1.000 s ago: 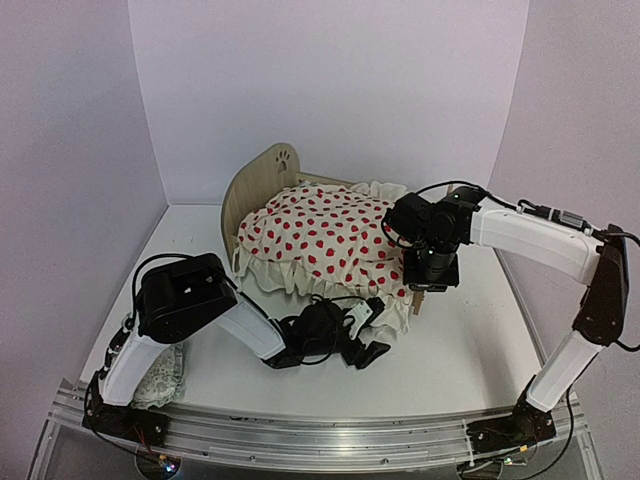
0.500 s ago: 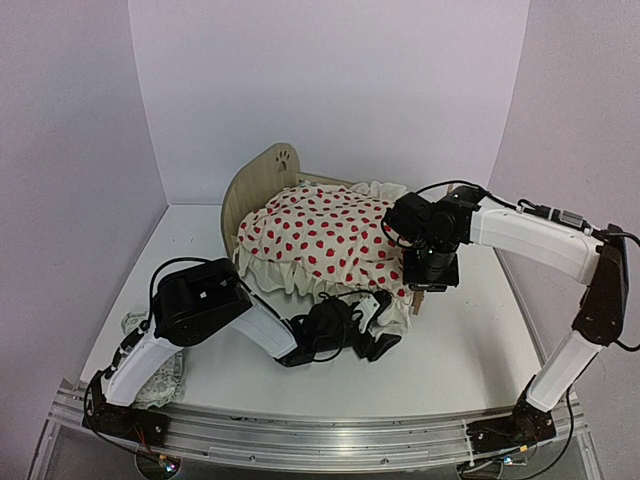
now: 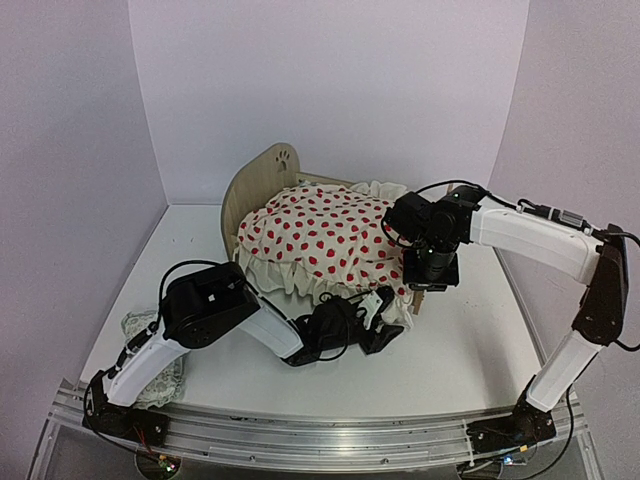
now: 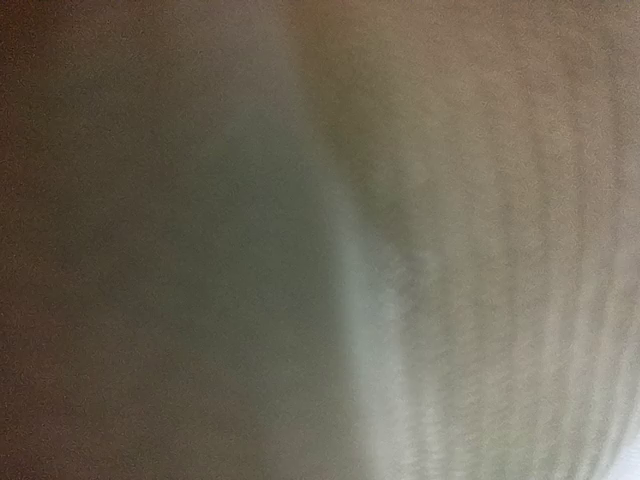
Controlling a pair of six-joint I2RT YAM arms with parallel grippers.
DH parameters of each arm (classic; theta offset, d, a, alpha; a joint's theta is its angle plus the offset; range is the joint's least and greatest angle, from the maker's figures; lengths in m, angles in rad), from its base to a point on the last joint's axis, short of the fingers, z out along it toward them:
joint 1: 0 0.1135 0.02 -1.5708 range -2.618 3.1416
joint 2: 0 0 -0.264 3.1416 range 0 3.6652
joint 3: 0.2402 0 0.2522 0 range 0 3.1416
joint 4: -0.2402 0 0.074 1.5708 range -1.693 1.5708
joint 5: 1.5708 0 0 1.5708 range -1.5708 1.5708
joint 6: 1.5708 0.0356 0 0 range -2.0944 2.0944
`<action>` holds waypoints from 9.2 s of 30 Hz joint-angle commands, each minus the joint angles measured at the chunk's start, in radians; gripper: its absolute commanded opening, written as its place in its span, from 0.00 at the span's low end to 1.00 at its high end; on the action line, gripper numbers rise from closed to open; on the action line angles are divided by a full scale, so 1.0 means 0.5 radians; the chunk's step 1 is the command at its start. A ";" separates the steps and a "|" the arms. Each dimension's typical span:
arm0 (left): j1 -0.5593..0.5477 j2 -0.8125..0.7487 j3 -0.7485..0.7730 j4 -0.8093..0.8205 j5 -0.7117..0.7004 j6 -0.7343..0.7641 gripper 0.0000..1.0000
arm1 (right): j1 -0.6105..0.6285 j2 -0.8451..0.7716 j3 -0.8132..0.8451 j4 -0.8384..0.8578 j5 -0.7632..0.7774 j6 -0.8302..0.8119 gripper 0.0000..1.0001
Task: Set up the pet bed
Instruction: Cross the right ropes of the mattress closest to the robot.
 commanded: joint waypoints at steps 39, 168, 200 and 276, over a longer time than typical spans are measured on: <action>-0.183 -0.728 -0.528 -1.020 -0.151 -0.542 0.00 | 0.040 -0.009 -0.376 0.751 -0.033 -0.313 0.00; -0.066 -1.791 -0.815 -1.998 -0.086 -1.020 0.45 | 0.491 -0.345 -0.850 1.331 -0.577 -0.031 0.38; -0.109 -2.020 -0.848 -2.574 0.545 -0.020 0.51 | 0.794 -0.731 -1.334 1.039 0.075 0.449 0.38; 0.028 -1.198 -0.016 -2.073 -0.589 0.716 0.00 | 0.971 0.212 -0.796 1.028 0.702 1.365 0.30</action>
